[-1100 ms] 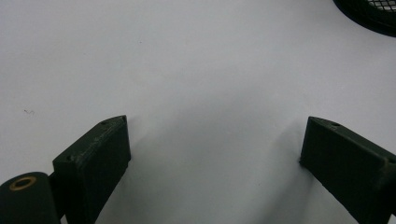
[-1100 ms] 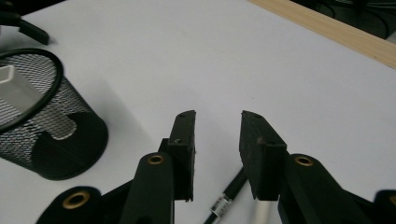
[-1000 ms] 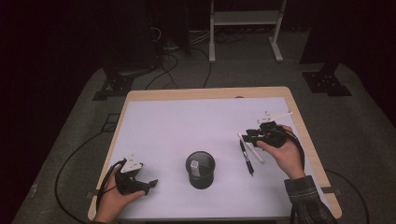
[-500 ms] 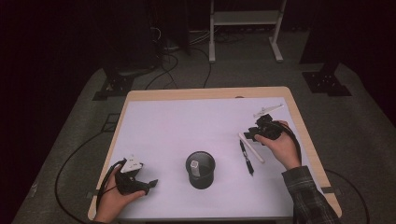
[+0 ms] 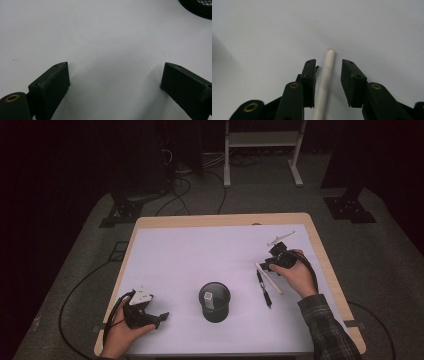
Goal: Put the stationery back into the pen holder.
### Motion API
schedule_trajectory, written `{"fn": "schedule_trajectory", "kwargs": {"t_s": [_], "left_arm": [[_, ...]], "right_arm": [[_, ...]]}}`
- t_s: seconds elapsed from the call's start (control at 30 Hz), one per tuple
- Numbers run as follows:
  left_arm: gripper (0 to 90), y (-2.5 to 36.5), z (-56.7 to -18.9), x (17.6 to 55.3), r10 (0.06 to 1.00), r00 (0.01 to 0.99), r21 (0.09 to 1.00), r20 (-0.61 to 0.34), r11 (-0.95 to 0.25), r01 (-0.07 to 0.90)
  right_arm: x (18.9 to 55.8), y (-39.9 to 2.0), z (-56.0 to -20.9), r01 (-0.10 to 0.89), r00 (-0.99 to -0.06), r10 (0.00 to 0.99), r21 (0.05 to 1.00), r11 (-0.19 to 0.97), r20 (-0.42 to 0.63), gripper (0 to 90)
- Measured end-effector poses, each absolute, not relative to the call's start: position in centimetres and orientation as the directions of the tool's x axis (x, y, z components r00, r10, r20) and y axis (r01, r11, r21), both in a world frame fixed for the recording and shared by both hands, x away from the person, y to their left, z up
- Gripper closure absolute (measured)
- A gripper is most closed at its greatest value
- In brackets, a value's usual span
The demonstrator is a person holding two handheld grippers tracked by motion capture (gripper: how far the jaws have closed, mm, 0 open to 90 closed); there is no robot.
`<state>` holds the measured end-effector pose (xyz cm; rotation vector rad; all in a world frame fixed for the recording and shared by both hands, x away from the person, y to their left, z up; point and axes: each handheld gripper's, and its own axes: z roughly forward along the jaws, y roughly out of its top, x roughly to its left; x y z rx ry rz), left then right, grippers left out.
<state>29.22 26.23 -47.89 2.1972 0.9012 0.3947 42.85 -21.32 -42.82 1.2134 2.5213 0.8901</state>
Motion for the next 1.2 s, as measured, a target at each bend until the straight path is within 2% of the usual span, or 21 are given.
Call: {"fn": "schedule_trajectory", "kwargs": {"t_s": [0.43, 1.2], "left_arm": [[7.6, 26.2, -47.9, 29.2, 0.705, 0.709, 0.718, 0.010, -0.499, 0.485], [7.6, 26.2, -47.9, 29.2, 0.705, 0.709, 0.718, 0.009, -0.498, 0.486]], "right_arm": [[43.7, -20.9, -44.2, 0.662, -0.634, 0.771, 0.562, 0.497, 0.065, 63.6], [44.7, -21.1, -44.6, 0.687, -0.622, 0.782, 0.496, 0.531, 0.024, 63.8]]}}
